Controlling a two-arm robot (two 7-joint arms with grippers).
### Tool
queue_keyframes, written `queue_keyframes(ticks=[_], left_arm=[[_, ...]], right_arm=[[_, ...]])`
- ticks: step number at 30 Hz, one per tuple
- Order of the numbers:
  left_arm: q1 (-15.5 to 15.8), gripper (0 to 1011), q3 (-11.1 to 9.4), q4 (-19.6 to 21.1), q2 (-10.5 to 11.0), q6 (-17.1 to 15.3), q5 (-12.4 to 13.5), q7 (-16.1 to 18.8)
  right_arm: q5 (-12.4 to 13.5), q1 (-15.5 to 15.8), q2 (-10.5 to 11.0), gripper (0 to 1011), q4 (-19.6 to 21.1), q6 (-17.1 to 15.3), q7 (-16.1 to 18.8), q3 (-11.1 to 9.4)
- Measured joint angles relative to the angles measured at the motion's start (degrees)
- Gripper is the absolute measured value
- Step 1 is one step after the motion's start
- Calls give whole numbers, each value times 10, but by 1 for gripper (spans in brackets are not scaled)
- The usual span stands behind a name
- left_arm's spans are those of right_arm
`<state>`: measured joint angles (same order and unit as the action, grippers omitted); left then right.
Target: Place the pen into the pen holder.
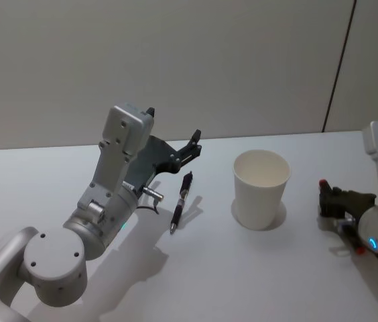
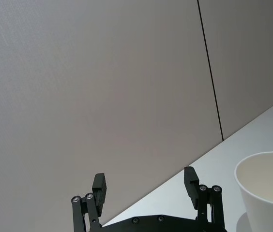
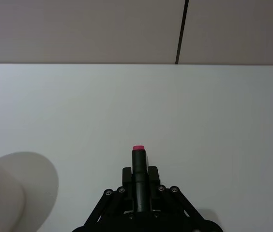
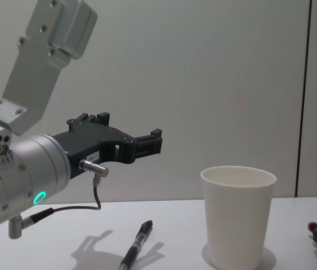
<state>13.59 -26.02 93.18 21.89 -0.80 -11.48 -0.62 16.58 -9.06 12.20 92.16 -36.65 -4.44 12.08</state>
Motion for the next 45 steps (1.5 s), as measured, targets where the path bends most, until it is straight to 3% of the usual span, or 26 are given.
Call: queue_keyframes(ticks=[14, 45], left_arm=[[0, 1001, 0, 0, 0, 0, 0, 0], [0, 1000, 0, 0, 0, 0, 0, 0]], right_arm=[[0, 8, -6, 185, 26, 71, -20, -4], [-25, 28, -28, 185, 87, 314, -72, -11]])
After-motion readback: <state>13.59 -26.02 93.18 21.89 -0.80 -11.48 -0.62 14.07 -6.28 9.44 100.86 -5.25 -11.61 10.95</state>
